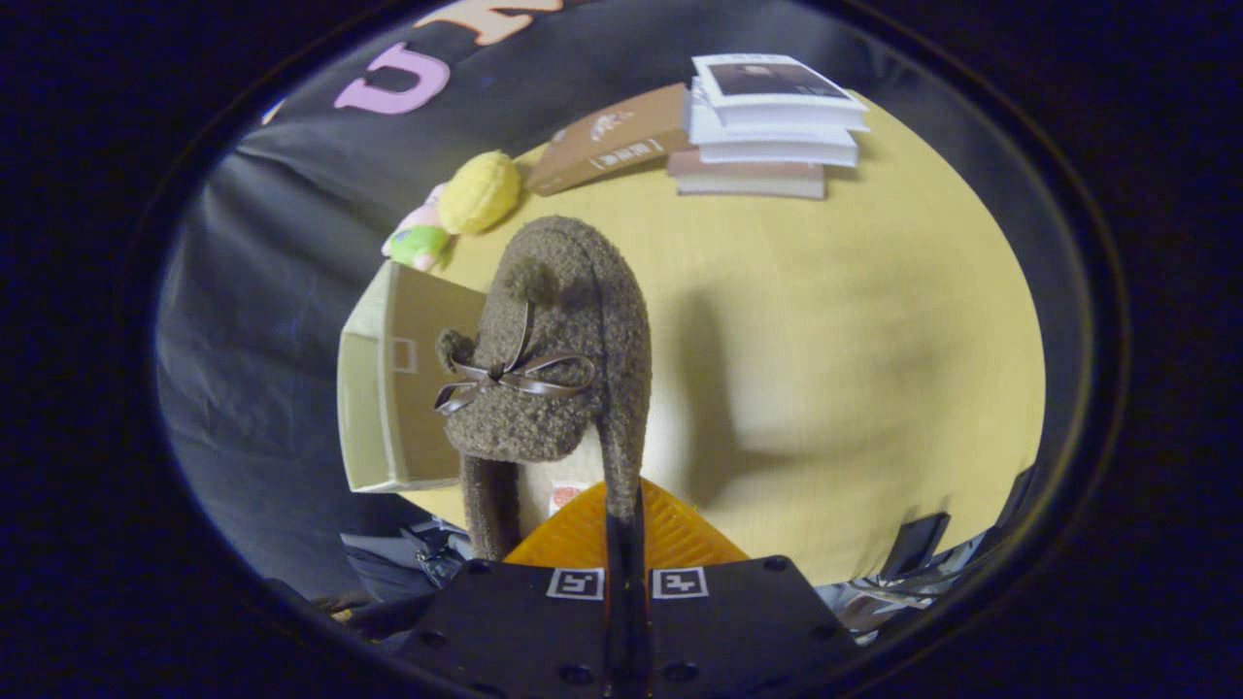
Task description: Open the storage box then place both shoes into the box .Put the left shoe in first, then the right shoe, with the right side of both shoes facing outward in a uniform manner.
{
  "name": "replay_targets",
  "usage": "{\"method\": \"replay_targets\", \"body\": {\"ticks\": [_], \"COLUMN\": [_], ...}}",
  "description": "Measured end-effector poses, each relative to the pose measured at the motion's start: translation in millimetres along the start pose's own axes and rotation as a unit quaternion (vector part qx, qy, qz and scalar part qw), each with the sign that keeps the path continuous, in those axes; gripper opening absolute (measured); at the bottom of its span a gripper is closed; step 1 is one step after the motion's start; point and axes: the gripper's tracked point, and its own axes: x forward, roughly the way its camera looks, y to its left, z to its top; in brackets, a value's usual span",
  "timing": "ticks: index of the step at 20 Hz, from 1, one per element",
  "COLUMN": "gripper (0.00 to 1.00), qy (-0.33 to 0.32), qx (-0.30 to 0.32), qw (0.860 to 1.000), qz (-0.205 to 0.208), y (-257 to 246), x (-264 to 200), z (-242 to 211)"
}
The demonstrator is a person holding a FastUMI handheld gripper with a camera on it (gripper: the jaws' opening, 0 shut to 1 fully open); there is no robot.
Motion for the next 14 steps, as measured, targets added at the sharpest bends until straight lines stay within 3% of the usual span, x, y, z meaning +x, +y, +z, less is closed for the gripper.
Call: {"method": "replay_targets", "body": {"ticks": [4,9,11,14], "gripper": [0.04,0.04,0.04,0.04], "qy": [0.009,0.039,0.053,0.072], "qx": [-0.028,-0.077,-0.088,-0.107], "qw": [0.997,0.986,0.983,0.983], "qz": [0.075,0.145,0.154,0.133], "y": [85.1,189.8,223.3,245.7], "x": [-29.1,-23.6,-7.0,37.1], "z": [9.5,8.5,7.5,7.1]}}
